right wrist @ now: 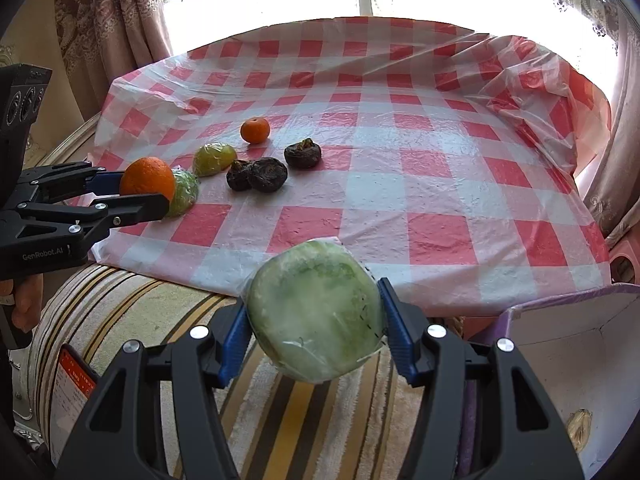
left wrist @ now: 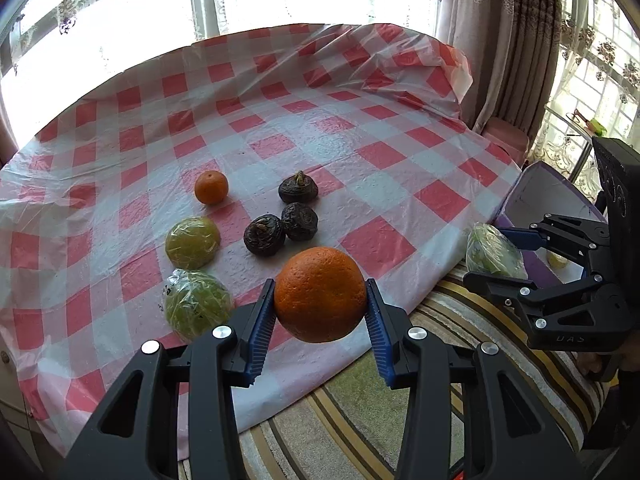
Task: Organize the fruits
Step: 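Carry the orange and cabbage into the white box and open both tools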
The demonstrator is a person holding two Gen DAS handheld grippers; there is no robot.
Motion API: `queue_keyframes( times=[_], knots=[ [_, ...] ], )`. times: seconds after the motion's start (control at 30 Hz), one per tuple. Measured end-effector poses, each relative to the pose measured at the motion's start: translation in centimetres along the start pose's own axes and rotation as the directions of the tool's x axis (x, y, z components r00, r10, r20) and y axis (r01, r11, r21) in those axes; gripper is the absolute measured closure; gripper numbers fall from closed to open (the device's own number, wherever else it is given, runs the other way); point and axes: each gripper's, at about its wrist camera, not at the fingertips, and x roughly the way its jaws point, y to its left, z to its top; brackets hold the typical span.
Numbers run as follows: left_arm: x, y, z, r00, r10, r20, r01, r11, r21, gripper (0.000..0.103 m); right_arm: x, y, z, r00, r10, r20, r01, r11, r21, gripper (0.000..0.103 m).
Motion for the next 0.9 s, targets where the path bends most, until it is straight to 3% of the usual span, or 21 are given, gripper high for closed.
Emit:
queue_keyframes(
  times=[0.3, 0.57, 0.7, 0.9],
  knots=[
    [0.9, -4.6, 1.6, 0.998, -0.053, -0.029, 0.056, 0.990, 0.131, 0.062, -2.3, -4.0, -2.0, 0.998, -0.061, 0.000, 0.061, 0.997, 0.054, 0.044],
    [2.0, -9.8, 3.2, 0.993, -0.102, -0.060, 0.114, 0.961, 0.250, 0.062, -4.3, -8.2, -3.9, 0.989, -0.146, -0.019, 0.147, 0.984, 0.102, 0.044],
    [2.7, -12.8, 4.3, 0.989, -0.126, -0.075, 0.144, 0.938, 0.317, 0.062, -5.3, -10.8, -4.8, 0.976, -0.214, -0.038, 0.217, 0.968, 0.126, 0.044],
    [4.8, -18.1, 5.5, 0.982, -0.144, -0.122, 0.183, 0.884, 0.430, 0.062, -6.2, -14.9, -6.1, 0.932, -0.351, -0.093, 0.361, 0.920, 0.151, 0.044]
  ],
)
